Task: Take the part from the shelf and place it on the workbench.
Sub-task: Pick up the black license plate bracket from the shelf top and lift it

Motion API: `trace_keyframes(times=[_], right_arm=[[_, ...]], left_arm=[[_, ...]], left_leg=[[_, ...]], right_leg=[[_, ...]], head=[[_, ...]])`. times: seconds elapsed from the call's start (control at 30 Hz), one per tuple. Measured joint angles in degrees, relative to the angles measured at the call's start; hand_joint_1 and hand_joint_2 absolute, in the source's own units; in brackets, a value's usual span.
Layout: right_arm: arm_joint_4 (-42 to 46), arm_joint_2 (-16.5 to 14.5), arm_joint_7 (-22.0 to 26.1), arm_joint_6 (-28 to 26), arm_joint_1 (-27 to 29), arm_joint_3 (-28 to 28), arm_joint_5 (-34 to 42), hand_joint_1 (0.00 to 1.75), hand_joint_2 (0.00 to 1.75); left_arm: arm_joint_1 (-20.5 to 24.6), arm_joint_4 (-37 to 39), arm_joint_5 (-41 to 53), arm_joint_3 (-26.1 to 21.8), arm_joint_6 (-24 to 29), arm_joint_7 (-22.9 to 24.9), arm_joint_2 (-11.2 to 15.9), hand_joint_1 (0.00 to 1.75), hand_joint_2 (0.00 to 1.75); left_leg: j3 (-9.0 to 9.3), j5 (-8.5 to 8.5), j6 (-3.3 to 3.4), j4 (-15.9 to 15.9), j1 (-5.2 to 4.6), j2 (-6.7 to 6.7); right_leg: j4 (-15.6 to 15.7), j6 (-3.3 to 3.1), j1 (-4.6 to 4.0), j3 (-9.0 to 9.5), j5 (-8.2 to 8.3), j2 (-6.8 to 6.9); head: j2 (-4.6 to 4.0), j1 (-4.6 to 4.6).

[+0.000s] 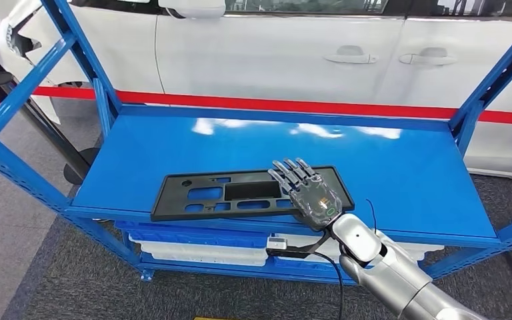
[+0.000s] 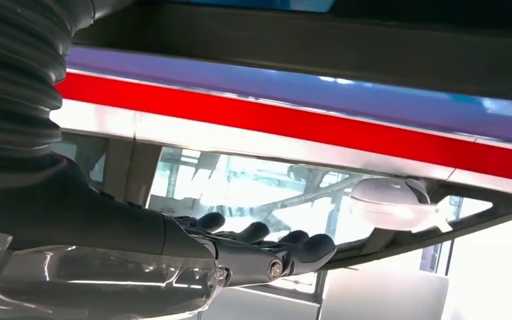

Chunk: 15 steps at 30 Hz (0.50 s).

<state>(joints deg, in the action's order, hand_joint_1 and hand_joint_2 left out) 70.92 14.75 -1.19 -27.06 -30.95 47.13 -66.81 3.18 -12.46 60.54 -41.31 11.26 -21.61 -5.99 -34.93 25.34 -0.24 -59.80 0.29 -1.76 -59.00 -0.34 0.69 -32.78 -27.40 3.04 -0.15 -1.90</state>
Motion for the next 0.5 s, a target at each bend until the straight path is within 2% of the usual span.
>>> trace_keyframes(times=[0.03,0.13,0.2,0.27,0.3,0.33,0.37,0.43,0.47,0.5], right_arm=[[0.0,0.01,-0.01,0.01,-0.14,0.08,0.01,0.0,1.75],[0.01,-0.01,-0.01,-0.01,-0.37,0.35,0.03,0.0,1.75],[-0.03,-0.24,-0.02,-0.01,-0.45,0.46,0.05,0.0,1.75],[-0.15,-0.62,-0.02,0.04,-0.39,0.62,0.07,0.0,1.75],[-0.26,-0.74,-0.02,0.1,-0.34,0.73,0.07,0.0,1.75],[-0.4,-0.84,-0.09,0.16,-0.34,0.87,0.07,0.0,1.75],[-0.61,-0.88,-0.22,0.21,-0.37,1.01,0.05,0.0,1.75],[-1.29,-0.96,-0.66,0.19,-0.52,1.26,-0.02,0.0,1.75],[-1.77,-1.04,-0.87,0.16,-0.63,1.37,-0.1,0.0,1.75],[-2.27,-1.11,-1.03,0.13,-0.75,1.47,-0.17,0.0,1.75]], left_arm=[[-0.03,0.0,0.0,0.0,0.0,0.02,0.0,0.0,0.0],[0.0,0.0,0.0,0.0,-0.01,0.04,-0.02,0.0,0.0],[0.15,0.0,0.0,-0.01,-0.02,0.04,-0.03,0.0,0.0],[0.25,0.0,0.01,-0.02,-0.04,0.04,-0.03,0.0,0.0],[0.26,0.0,0.03,-0.02,-0.09,0.04,-0.02,0.0,0.0],[0.25,0.0,0.09,-0.02,-0.19,0.03,-0.03,0.0,0.0],[0.24,0.0,0.2,-0.03,-0.31,0.03,-0.03,0.0,0.0],[0.22,0.0,0.57,-0.04,-0.51,0.03,-0.1,0.0,0.0],[0.23,0.0,0.78,-0.04,-0.56,0.06,-0.15,0.0,0.0],[0.24,0.0,0.97,-0.04,-0.62,0.11,-0.19,0.0,0.0]], left_leg=[[0.05,-0.07,0.38,0.48,-0.19,-0.06],[0.49,-0.58,1.58,1.16,0.04,-0.09],[0.76,-0.89,2.2,1.56,0.31,-0.22],[0.76,-0.89,2.49,1.56,0.3,-0.37],[0.78,-0.84,2.52,1.54,0.3,-0.47],[0.86,-0.76,2.51,1.5,0.3,-0.6],[0.98,-0.66,2.43,1.46,0.3,-0.71],[1.24,-0.35,2.1,1.35,0.27,-0.89],[1.25,-0.18,1.86,1.23,0.14,-0.9],[1.13,-0.07,1.62,1.13,0.04,-0.86]], right_leg=[[0.02,0.31,-0.06,0.04,-0.02,-0.07],[-0.41,1.22,0.17,-0.08,-0.64,-0.32],[-4.82,1.56,0.48,-2.02,-3.27,-1.21],[-12.01,1.76,0.7,-5.45,-6.25,-1.96],[-14.43,1.84,0.79,-6.73,-6.68,-2.08],[-14.89,1.86,0.86,-7.18,-5.97,-2.12],[-13.31,1.8,0.92,-6.65,-4.29,-2.09],[-6.49,1.35,0.87,-3.73,-0.12,-1.51],[-3.42,1.08,0.65,-2.39,1.05,-1.02],[-1.33,0.82,0.43,-1.51,1.37,-0.59]], head=[[0.0,0.01],[0.0,0.01],[0.0,0.01],[0.0,0.01],[0.0,0.01],[0.0,0.02],[0.0,0.02],[0.0,0.02],[0.0,0.02],[0.0,0.01]])
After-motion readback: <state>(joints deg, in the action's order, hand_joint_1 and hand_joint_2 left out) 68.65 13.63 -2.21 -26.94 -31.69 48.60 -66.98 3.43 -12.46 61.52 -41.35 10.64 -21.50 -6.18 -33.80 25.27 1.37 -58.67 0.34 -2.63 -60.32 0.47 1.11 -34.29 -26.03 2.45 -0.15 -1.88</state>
